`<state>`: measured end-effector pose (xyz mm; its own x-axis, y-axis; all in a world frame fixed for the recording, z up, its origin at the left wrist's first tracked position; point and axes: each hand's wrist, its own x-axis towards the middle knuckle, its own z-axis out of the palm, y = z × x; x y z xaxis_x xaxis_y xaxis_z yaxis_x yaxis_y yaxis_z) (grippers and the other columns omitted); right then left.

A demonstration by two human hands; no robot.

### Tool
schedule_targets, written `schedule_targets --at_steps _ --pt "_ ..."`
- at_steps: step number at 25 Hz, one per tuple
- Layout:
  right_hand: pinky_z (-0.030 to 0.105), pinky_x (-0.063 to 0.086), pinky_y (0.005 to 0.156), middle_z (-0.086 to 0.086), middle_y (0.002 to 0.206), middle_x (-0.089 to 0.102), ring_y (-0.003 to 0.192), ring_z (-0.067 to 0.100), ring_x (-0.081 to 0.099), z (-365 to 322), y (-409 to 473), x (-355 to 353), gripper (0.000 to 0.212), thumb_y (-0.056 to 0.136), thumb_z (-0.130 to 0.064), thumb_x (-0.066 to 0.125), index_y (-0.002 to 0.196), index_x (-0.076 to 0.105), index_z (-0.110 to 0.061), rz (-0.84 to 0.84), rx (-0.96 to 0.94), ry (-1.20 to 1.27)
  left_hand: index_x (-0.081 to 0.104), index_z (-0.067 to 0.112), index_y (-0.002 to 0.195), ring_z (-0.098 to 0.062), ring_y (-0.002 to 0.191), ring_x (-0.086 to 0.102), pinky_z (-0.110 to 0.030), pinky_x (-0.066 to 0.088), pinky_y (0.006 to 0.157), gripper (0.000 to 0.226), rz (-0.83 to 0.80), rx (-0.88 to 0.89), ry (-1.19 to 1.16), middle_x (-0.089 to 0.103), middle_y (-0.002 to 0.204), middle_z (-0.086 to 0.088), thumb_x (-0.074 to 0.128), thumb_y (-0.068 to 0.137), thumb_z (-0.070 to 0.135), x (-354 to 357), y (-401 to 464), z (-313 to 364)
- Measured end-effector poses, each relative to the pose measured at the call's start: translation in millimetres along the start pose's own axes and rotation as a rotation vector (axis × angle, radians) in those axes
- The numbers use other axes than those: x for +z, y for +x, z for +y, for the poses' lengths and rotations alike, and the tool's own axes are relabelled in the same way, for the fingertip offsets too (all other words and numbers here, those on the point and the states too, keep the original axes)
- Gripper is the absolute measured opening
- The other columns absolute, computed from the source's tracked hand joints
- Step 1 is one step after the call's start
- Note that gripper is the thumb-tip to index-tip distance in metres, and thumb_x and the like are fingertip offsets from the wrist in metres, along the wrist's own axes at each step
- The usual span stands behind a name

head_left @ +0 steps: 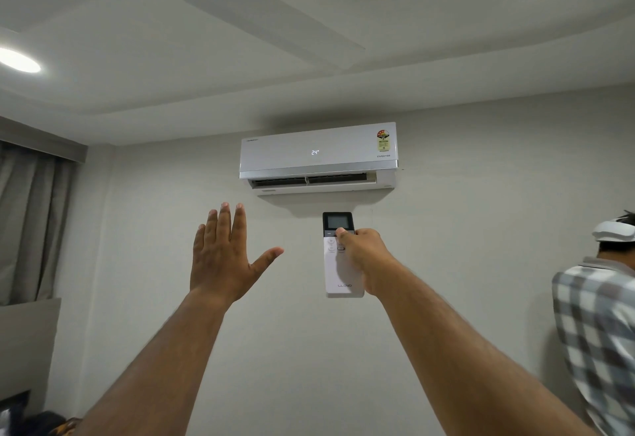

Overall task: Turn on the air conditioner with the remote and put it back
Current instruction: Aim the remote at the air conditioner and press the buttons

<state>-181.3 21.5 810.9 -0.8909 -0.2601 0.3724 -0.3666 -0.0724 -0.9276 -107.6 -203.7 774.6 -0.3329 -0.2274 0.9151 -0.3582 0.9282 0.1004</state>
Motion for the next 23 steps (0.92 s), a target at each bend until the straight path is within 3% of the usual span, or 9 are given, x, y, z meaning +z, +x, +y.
schedule_targets --at_steps 4,11,19,21,23 --pt "0.024 0.039 0.049 0.006 0.076 0.06 0.057 0.02 0.055 2.0 -0.5 0.2 0.021 0.097 -0.029 0.053 0.088 0.055 -0.01 -0.001 0.008 -0.01 -0.002 0.017 0.156 -0.031 0.153 0.001 -0.046 0.007 0.123 0.112 0.002 -0.002 -0.012 0.002 0.167 -0.014 0.011 0.073 0.09 -0.1 -0.7 0.9" --pt "0.022 0.038 0.047 0.004 0.07 0.059 0.053 0.018 0.054 3.3 -1.2 -0.2 0.026 0.097 -0.028 0.054 0.076 0.054 -0.012 -0.004 -0.006 -0.018 -0.001 0.016 0.156 -0.031 0.153 0.002 -0.046 0.008 0.123 0.112 -0.002 0.005 -0.027 0.003 0.167 -0.013 0.013 0.074 0.09 0.8 -3.2 -0.3" --pt "0.023 0.04 0.048 0.005 0.073 0.061 0.055 0.019 0.056 7.4 -1.8 2.9 0.023 0.097 -0.028 0.054 0.082 0.056 -0.012 -0.015 0.008 -0.016 -0.002 0.016 0.156 -0.03 0.153 0.003 -0.044 0.008 0.122 0.109 -0.015 -0.005 -0.041 0.004 0.167 -0.013 0.017 0.076 0.088 4.0 -6.7 -3.0" --pt "0.024 0.04 0.049 0.005 0.073 0.061 0.056 0.02 0.055 8.6 -1.7 3.6 0.024 0.097 -0.028 0.054 0.081 0.056 -0.011 -0.016 0.005 -0.017 0.003 0.016 0.156 -0.03 0.153 0.007 -0.043 0.01 0.122 0.105 -0.032 -0.031 -0.072 0.008 0.166 -0.013 0.023 0.08 0.084 4.7 -7.3 -0.5" --pt "0.023 0.04 0.049 0.005 0.073 0.06 0.055 0.02 0.055 11.5 -2.1 4.6 0.023 0.097 -0.028 0.054 0.082 0.056 -0.011 -0.015 0.006 -0.021 0.024 0.014 0.153 -0.03 0.149 0.025 -0.043 0.023 0.118 0.089 -0.098 -0.135 -0.233 0.027 0.162 -0.014 0.034 0.088 0.073 5.8 -7.1 8.0"
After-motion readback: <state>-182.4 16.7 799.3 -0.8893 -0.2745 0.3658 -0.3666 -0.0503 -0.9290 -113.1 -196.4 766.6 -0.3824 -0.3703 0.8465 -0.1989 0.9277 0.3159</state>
